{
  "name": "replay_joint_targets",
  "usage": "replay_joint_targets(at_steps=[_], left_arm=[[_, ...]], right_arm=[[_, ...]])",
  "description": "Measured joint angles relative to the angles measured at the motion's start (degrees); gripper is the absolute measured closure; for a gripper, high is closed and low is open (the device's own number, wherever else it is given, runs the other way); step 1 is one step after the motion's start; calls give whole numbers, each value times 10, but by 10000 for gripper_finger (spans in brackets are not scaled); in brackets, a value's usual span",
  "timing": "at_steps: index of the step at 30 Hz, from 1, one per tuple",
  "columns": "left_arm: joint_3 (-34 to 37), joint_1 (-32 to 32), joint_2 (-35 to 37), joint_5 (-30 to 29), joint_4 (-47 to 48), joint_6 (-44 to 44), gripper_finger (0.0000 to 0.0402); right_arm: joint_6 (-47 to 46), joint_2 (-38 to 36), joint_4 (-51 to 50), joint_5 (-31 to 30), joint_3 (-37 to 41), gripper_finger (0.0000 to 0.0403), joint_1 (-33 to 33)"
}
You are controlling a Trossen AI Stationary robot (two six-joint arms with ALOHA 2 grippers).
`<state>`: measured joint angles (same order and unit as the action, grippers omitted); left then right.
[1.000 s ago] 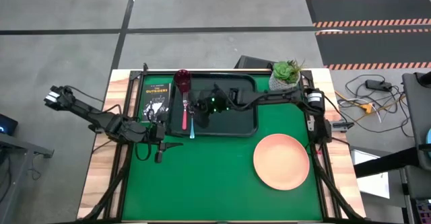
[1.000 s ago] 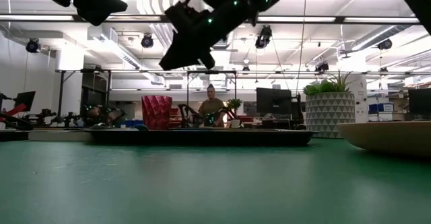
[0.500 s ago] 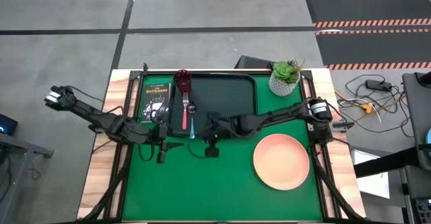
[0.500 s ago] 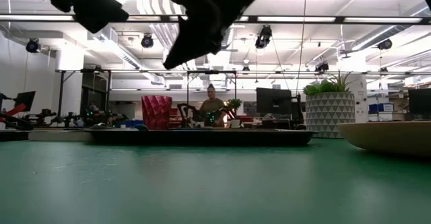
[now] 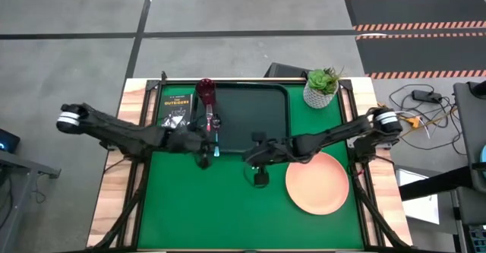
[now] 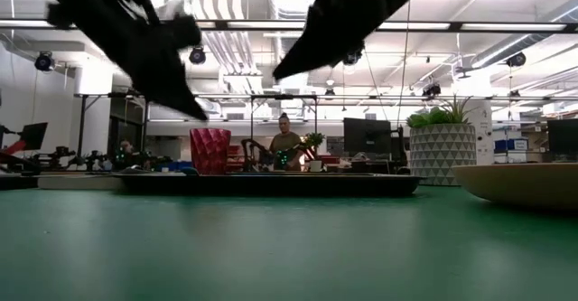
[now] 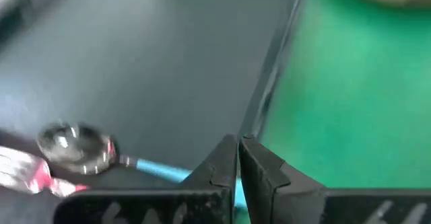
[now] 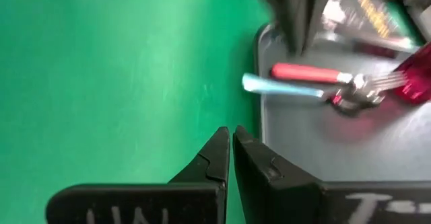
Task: Pick and place plate/cup/fork/spoon on tray
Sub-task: Put the blue spoon to the right of the pink fork on the black tray
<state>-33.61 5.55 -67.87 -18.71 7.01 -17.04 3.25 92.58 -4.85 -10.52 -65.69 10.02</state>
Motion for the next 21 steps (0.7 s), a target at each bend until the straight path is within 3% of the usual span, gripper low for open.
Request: replay_joint_targets(at_steps=[3, 9, 21], left_arm=[[-2, -48, -48, 40, -1, 13, 401], [-1, -103, -108, 61, 0, 24, 401], [-3, -136, -126, 46, -6, 32, 402]], right_arm=[[8, -32, 40, 0, 32, 394, 0], [22, -69, 86, 0, 74, 394, 0], [28, -73, 86, 0, 85, 394, 0]])
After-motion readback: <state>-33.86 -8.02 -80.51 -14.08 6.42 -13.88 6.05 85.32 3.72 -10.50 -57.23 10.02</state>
